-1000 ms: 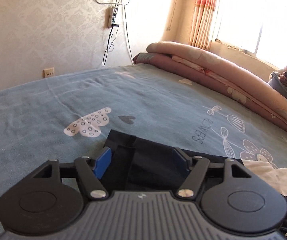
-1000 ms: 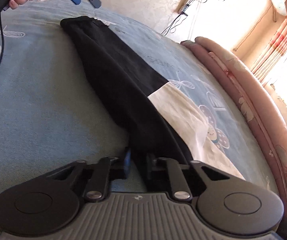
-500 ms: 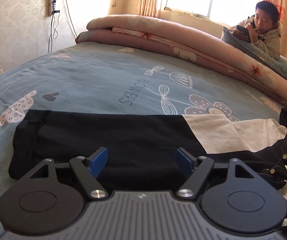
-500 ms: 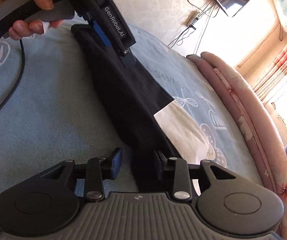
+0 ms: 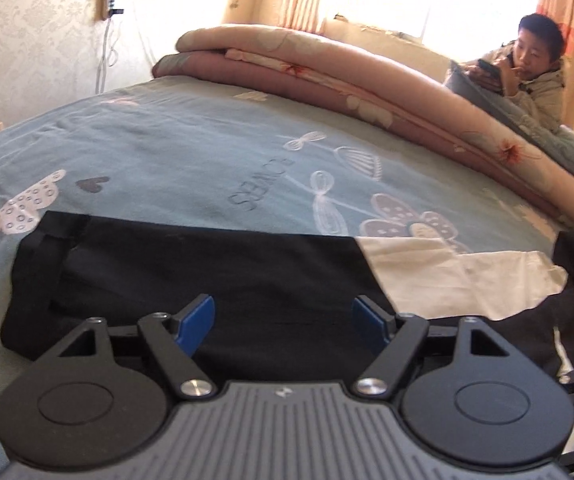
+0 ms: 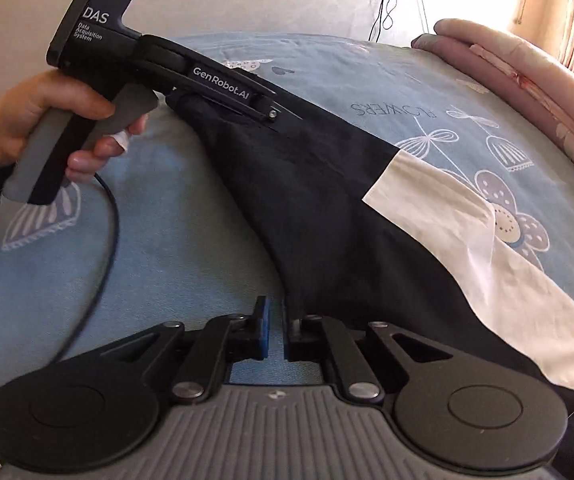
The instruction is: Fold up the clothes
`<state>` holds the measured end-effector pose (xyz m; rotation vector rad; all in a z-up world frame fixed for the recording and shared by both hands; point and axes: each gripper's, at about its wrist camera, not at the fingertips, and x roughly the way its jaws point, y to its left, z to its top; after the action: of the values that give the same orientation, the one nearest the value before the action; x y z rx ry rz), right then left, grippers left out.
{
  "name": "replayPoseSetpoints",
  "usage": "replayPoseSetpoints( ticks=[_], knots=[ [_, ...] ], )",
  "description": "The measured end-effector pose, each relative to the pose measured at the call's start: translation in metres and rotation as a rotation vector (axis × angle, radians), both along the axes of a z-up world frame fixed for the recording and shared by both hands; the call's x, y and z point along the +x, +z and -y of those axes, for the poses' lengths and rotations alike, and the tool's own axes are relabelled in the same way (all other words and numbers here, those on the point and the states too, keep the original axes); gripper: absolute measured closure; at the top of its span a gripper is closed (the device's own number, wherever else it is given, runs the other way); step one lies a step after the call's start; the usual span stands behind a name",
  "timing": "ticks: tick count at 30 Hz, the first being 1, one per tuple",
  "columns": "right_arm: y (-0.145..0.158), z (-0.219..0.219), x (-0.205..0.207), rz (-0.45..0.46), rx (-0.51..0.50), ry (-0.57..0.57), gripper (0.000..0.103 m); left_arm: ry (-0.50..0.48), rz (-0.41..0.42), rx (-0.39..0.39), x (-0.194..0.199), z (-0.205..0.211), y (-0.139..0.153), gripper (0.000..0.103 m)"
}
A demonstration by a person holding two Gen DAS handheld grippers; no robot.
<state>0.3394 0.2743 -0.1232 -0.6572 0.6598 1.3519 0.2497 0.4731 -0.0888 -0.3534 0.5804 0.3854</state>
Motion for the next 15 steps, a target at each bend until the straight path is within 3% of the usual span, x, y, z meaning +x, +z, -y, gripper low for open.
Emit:
replayPoseSetpoints(
  ticks=[2, 4, 6, 8, 12, 15],
  knots=[
    [0.006, 0.005, 0.0, 0.019, 0.022, -0.04, 0.083, -0.076, -0.003, 0.024, 0.008, 0.016, -0.001, 0.024],
    [0.01, 0.012, 0.006, 0.051, 0.048, -0.117, 0.081, -0.089, -0.068, 0.087, 0.015, 0.025, -0.01, 0.024],
    [0.01, 0.019, 0.018, 0.084, 0.057, -0.239, 0.076, -0.02, -0.158, 0.139, 0.015, 0.019, -0.025, 0.024],
    [0.001, 0.021, 0.033, 0.112, 0.037, -0.364, 0.075, 0.035, -0.183, 0.142, 0.006, 0.005, -0.036, 0.021],
    [-0.023, 0.009, 0.055, -0.013, 0.032, -0.434, 0.073, 0.13, -0.232, 0.161, -0.013, -0.014, -0.033, 0.021],
    [-0.015, 0.002, 0.057, -0.162, 0.074, -0.363, 0.069, 0.155, -0.247, 0.105, -0.02, -0.023, -0.02, 0.024]
  ],
)
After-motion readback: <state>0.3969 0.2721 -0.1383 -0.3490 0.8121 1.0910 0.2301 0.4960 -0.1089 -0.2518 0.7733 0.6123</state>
